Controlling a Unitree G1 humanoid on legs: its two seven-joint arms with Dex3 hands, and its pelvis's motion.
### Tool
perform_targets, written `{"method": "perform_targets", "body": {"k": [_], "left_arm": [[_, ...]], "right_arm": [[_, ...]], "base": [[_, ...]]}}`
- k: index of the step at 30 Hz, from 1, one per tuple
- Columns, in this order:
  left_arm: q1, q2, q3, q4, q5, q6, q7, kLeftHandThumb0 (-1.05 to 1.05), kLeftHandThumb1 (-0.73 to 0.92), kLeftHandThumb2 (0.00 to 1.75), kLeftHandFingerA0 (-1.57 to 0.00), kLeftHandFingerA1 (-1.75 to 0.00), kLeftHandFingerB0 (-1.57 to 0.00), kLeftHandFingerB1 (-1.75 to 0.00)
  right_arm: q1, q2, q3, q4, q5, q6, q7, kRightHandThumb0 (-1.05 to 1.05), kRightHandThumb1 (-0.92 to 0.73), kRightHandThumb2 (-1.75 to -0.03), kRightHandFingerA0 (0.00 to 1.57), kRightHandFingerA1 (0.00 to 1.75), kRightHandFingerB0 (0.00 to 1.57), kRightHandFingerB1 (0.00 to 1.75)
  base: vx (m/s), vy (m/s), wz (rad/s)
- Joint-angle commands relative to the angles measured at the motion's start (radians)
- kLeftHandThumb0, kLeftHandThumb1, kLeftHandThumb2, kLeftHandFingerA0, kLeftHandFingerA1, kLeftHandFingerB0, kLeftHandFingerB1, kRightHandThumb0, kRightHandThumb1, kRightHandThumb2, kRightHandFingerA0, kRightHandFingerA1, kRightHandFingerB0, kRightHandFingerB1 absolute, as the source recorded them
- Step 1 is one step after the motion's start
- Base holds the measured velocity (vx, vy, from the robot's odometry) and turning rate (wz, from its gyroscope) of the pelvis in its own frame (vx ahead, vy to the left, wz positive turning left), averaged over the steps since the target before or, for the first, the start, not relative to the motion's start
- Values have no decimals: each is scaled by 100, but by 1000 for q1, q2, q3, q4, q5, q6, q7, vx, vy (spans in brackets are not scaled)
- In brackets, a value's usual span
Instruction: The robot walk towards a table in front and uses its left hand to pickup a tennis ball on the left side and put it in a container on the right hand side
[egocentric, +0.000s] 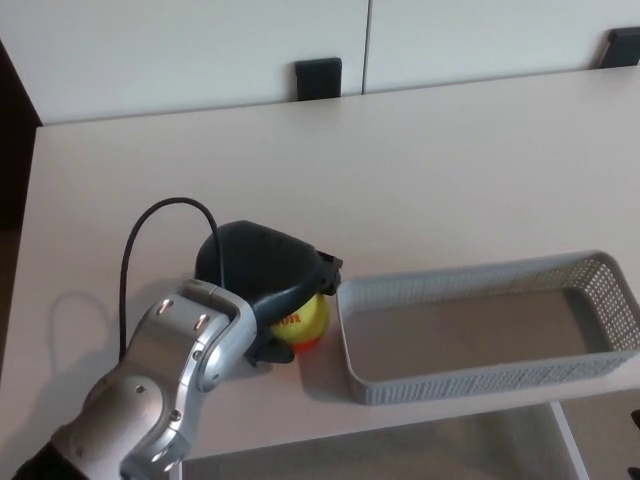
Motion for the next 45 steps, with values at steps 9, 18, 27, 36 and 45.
{"method": "perform_targets", "body": {"k": [9, 18, 27, 36, 45], "left_arm": [[-17, 94, 102, -91, -86, -6, -166, -37, 78, 64, -97, -52, -79, -48], [-37, 108, 69, -78, -124, 11, -342, 9, 47, 55, -71, -47, -70, -46], [-9, 108, 102, -94, -134, -47, -198, 10, 51, 56, -82, -55, -73, -51], [23, 92, 196, -318, -201, -74, -178, -4, 44, 53, -89, -56, -85, -55], [-43, 10, 251, -498, -259, -32, -218, -4, 45, 58, -91, -58, -91, -59]], "right_arm": [[-5, -22, -6, 7, 0, 14, 7, -33, -66, -59, 59, 48, 43, 39], [1, -23, -3, 3, -4, 13, 5, -34, -66, -60, 59, 48, 43, 40], [-11, -32, -5, -4, -4, 27, 13, -34, -67, -59, 62, 49, 45, 40], [12, -30, -5, 4, 1, 11, 14, -33, -67, -59, 61, 49, 48, 41], [7, -39, 5, 14, -9, -4, 17, -35, -67, -59, 59, 49, 48, 41]], "base": [[0, 0, 0], [0, 0, 0], [0, 0, 0], [0, 0, 0], [0, 0, 0]]}}
